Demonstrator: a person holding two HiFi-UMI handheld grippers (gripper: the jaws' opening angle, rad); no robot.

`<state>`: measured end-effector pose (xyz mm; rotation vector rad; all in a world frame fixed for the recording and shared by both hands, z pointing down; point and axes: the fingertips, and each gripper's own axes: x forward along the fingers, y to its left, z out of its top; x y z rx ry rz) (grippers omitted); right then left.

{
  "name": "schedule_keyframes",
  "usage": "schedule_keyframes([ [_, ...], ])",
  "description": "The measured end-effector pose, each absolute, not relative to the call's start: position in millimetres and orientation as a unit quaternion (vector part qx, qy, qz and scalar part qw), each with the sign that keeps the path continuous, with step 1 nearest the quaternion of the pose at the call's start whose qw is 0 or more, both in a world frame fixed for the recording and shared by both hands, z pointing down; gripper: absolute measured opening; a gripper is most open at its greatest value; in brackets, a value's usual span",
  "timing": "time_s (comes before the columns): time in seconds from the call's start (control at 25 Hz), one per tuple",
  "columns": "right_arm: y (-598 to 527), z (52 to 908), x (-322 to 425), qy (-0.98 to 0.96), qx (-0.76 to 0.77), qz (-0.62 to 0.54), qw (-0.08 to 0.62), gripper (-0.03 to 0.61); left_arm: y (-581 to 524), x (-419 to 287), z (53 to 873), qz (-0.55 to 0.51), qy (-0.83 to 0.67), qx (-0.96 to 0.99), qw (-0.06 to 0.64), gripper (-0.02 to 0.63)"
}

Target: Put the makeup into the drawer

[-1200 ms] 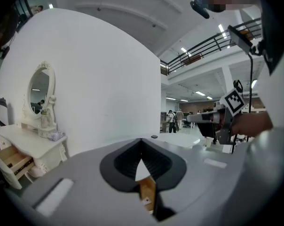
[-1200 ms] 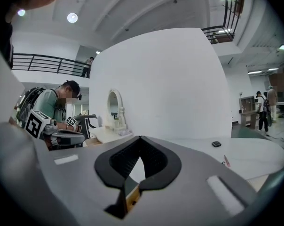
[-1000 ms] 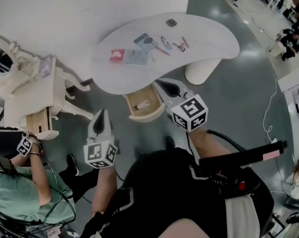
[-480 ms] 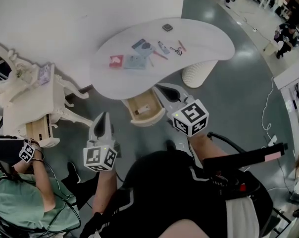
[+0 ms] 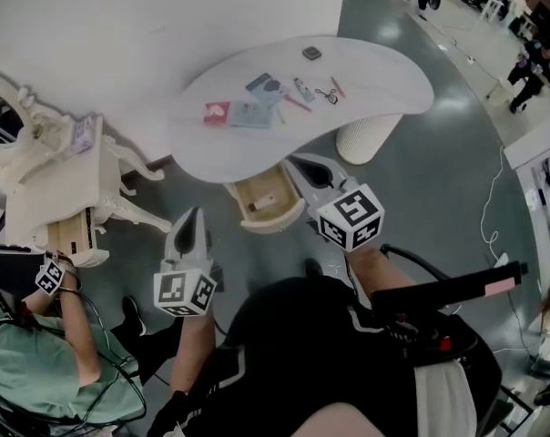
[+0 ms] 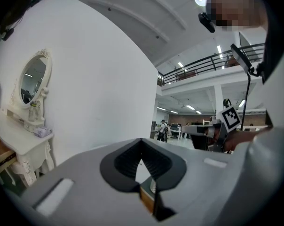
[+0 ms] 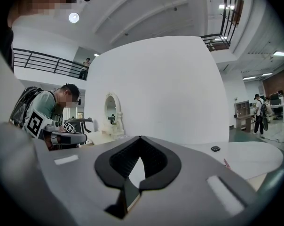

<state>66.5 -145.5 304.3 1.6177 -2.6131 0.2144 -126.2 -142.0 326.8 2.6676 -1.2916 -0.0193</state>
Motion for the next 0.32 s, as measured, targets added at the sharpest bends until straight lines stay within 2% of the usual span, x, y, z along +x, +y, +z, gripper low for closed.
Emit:
schedule_keyframes([
  [0.32,-144.2,306.0,74.7,-0.846,0.527,0.067,0.031,0.0,-140.0,-122.4,329.4,-0.01,-0.436,0.895,0.094,0.0],
])
